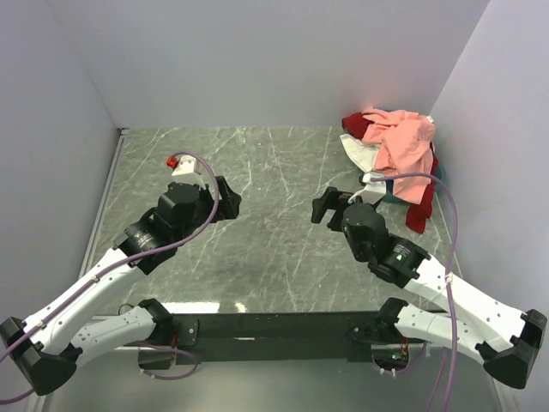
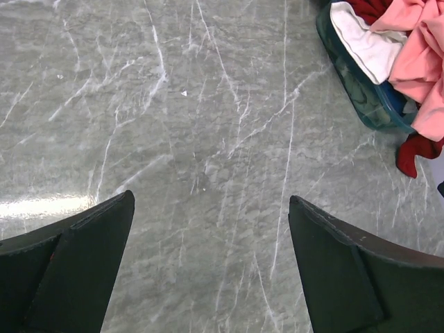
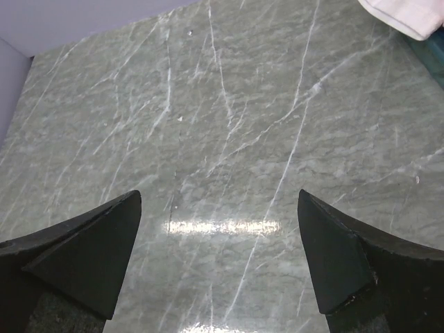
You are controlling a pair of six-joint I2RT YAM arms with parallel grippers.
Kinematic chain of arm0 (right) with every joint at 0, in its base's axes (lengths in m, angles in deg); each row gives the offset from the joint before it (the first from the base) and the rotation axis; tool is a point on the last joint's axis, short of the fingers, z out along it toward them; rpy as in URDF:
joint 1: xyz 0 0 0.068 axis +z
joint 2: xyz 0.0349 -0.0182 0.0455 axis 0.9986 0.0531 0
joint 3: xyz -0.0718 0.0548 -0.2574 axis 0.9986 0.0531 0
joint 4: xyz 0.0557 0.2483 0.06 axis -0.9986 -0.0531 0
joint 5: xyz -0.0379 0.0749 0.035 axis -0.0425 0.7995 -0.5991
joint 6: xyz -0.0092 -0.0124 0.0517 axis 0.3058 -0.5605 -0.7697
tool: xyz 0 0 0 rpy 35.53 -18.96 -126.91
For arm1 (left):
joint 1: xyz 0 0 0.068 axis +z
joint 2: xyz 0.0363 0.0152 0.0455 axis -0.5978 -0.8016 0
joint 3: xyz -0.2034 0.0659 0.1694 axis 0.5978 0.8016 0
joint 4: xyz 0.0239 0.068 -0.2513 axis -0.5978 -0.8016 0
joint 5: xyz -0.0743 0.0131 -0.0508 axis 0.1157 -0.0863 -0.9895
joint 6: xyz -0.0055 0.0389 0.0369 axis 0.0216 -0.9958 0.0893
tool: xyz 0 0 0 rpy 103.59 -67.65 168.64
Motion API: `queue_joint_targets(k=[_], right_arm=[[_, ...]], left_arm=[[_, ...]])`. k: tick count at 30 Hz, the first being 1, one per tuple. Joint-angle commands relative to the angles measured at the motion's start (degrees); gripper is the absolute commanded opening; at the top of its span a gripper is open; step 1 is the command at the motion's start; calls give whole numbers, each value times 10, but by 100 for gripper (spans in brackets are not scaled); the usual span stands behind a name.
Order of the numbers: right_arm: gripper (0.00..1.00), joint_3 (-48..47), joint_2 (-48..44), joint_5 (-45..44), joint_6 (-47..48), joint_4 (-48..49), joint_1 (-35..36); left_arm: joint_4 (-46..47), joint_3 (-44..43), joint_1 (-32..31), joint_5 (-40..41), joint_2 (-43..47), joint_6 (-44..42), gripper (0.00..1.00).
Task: Fold and stack the t-shirts
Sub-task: Grab the tshirt from the pile
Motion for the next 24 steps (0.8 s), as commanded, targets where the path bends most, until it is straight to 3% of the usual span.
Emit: queue_joint_targets(k=[1, 8, 12, 15, 19, 22, 24], right_arm=[[100, -8, -4, -13, 6, 18, 3], [99, -63, 47, 6, 80, 24, -17], [99, -131, 122, 63, 112, 18, -117], [93, -190, 174, 149, 121, 22, -261], [80, -294, 262, 192, 103, 9, -447], [72, -343, 339, 219, 86, -5, -509], [71, -382, 387, 215, 86, -7, -534]], left_arm=[[12, -5, -1, -9, 2, 0, 99], [11, -11, -1, -19, 0, 0, 99], [9, -15, 0, -21, 7, -2, 99], [1, -19, -1, -19, 9, -3, 100], [-23, -34, 0, -11, 13, -5, 99], [-28, -31, -1, -3, 25, -8, 99], [-32, -30, 0, 1, 30, -11, 99]])
